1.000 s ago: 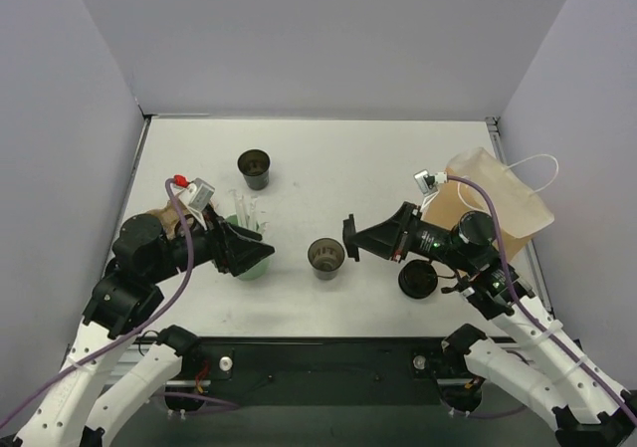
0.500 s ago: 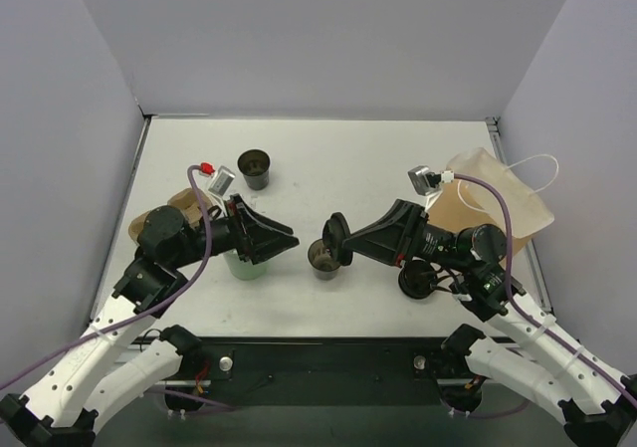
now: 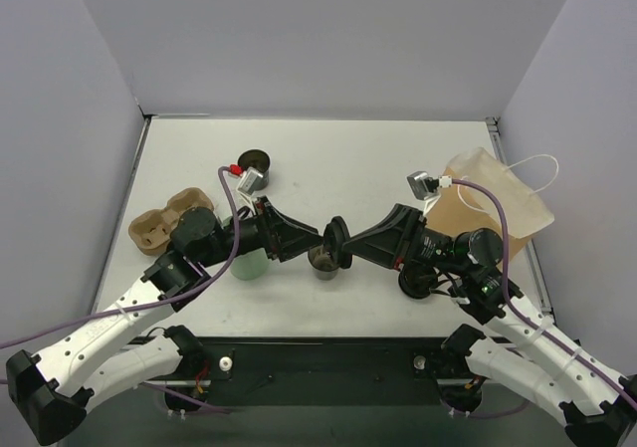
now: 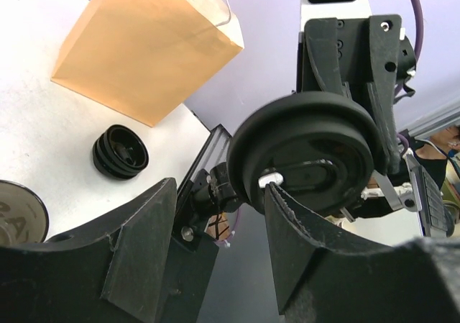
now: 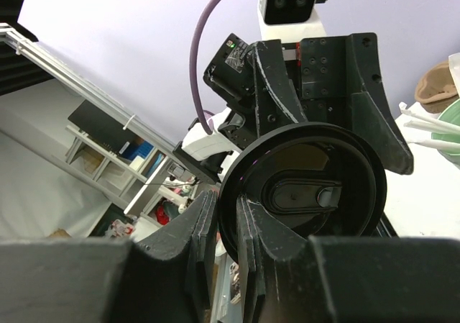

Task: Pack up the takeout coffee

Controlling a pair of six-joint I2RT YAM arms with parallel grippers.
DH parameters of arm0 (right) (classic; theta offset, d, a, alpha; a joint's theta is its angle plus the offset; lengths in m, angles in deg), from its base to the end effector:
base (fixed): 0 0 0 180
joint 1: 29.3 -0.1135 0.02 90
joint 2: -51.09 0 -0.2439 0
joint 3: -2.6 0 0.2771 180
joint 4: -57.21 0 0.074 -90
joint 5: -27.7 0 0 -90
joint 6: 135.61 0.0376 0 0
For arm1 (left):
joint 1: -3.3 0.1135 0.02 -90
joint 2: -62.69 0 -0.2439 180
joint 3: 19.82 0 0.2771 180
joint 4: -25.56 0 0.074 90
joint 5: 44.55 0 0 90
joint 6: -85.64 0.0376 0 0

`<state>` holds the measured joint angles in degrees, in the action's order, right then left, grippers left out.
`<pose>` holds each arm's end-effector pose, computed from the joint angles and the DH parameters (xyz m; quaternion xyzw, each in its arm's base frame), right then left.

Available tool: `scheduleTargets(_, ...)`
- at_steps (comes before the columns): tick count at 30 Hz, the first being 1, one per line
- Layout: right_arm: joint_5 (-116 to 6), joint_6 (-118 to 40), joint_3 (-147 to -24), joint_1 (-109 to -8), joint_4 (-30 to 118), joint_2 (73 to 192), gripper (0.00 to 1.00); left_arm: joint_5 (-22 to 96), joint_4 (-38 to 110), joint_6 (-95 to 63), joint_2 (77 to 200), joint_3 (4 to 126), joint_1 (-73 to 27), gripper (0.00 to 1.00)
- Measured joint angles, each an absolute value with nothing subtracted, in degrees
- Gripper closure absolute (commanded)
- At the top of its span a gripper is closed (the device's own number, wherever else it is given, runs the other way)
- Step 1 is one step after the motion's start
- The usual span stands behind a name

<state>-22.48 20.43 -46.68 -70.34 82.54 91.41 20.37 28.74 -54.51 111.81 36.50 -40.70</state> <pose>0.1296 0.1447 0.3724 -0.1989 0.4941 0.7631 0.3660 0.1638 -0.1803 0.3402 0.1229 0.6732 -0.6237 0.3779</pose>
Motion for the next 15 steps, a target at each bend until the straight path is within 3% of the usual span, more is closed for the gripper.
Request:
scheduleTargets(9,-22.48,20.56,-45.89,-70.34,84.36,91.52,0.84,21.05,25.31,-55.23,114.87,36.48,-42.76,0.47)
scheduleTargets(13,-22.48,20.58,-45.89,-70.34,84.84,91.87,0.84,21.07,24.18,-55.41,115.00,36.45,-43.26,0.59)
scheduleTargets(15,-22.51,20.58,-45.87,-70.34,84.84,91.98,0.83,21.07,23.48,-55.76,114.98,36.23,-43.55,0.72)
